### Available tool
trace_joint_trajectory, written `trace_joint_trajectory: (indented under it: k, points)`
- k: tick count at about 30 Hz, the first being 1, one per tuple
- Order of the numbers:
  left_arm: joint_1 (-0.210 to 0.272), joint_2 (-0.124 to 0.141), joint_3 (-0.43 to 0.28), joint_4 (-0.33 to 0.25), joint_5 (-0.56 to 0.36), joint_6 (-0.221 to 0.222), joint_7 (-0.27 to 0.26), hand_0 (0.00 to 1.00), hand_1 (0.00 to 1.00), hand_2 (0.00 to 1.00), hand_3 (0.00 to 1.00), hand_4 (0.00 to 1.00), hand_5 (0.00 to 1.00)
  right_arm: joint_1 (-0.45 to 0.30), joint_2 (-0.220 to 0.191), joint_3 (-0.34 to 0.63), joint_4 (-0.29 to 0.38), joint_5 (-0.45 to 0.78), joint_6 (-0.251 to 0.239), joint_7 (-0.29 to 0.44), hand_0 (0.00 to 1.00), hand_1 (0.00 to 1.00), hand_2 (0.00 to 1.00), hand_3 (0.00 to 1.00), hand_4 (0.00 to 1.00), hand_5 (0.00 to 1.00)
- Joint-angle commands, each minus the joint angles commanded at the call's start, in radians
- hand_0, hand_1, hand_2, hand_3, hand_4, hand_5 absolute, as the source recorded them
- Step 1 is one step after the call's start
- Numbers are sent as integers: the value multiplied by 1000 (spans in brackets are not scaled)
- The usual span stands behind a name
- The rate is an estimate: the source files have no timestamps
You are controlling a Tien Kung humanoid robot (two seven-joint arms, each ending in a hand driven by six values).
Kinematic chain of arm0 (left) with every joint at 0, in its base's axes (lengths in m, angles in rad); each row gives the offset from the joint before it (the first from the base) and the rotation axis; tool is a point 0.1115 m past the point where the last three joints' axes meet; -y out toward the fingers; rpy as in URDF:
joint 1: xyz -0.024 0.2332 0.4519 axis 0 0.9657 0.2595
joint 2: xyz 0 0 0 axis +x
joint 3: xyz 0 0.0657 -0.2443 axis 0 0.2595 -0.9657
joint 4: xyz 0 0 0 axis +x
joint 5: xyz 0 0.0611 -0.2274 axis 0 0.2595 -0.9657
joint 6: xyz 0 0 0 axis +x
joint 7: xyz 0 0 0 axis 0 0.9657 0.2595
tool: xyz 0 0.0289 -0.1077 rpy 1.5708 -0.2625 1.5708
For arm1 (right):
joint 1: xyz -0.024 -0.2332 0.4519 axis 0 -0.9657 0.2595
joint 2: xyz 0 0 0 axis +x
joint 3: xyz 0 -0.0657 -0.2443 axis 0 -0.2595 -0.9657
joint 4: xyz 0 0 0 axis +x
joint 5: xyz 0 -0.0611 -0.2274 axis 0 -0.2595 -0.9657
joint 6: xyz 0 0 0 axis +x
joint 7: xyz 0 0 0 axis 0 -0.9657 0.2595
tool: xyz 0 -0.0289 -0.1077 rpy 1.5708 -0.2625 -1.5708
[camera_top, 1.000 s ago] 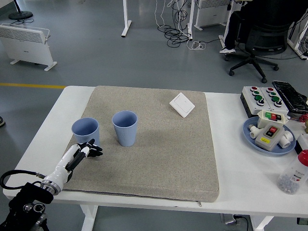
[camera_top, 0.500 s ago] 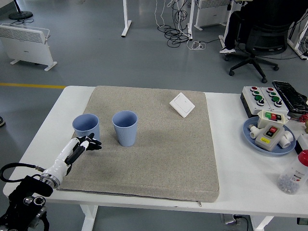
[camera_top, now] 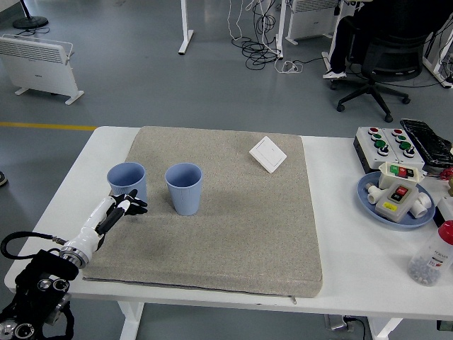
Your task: Push cup pick cup insert cup
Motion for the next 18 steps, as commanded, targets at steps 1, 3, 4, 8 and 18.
trace_joint_trajectory:
  k: [1, 3, 4, 8, 18]
  points:
    - [-2, -1, 0, 2, 0, 1, -1, 730, 603, 529, 495, 630, 998, 0, 0, 0, 0, -1, 0, 0, 697, 606, 632, 546, 103, 423]
    - [-10, -2, 2, 10, 2, 3, -6, 730, 603, 529, 495, 630, 998, 1, 0, -2, 0, -3, 0, -1, 697, 606, 632, 546, 103, 423]
    - [-15, -2, 3, 14, 5, 4, -8, 730, 603, 529, 495, 630, 998, 2, 0, -2, 0, -3, 0, -1, 697, 606, 632, 546, 103, 423]
    - [-29, -2, 6, 30, 21, 5, -11, 728, 603, 528, 494, 628, 998, 3, 0, -3, 0, -4, 0, -1, 697, 605, 632, 546, 103, 423]
    - [-74, 3, 3, 96, 33, 3, -20, 728, 602, 528, 493, 627, 998, 7, -2, -11, 0, -4, 2, -2, 697, 606, 632, 546, 103, 423]
